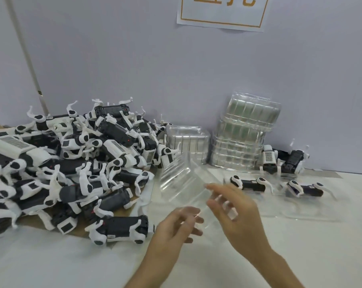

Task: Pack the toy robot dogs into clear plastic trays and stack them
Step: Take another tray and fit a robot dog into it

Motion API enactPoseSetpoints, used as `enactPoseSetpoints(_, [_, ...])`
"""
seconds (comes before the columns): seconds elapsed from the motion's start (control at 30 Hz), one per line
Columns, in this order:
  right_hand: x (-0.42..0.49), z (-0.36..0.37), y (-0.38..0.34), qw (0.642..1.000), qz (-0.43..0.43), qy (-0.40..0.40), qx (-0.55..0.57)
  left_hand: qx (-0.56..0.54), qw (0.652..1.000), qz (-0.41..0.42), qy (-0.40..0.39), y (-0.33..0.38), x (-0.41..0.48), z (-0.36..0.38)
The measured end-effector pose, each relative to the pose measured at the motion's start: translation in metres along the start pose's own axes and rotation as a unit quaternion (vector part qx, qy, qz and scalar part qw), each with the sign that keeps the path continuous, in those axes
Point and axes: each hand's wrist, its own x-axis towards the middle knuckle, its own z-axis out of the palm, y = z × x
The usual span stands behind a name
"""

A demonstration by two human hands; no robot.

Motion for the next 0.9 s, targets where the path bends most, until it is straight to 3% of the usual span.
enactPoseSetpoints(0.33, [-0.028, 0.019, -0.012, 0.992, 0.086, -0.016, 0.086, -0.158, 0.987, -0.017, 0.009, 0.008, -0.004, -0.012])
enactPoseSetpoints(0.73, [-0.028, 0.016, -0.021, 0.988, 0.106, -0.022, 0.109, -0.142, 0.987, -0.01, 0.07, 0.015, -0.008, -0.011])
enactPoseSetpoints(0.9, [-0.024, 0.008, -0.016, 0.986, 0.123, -0.01, 0.114, -0.184, 0.983, -0.015, -0.013, 0.012, -0.005, -0.012])
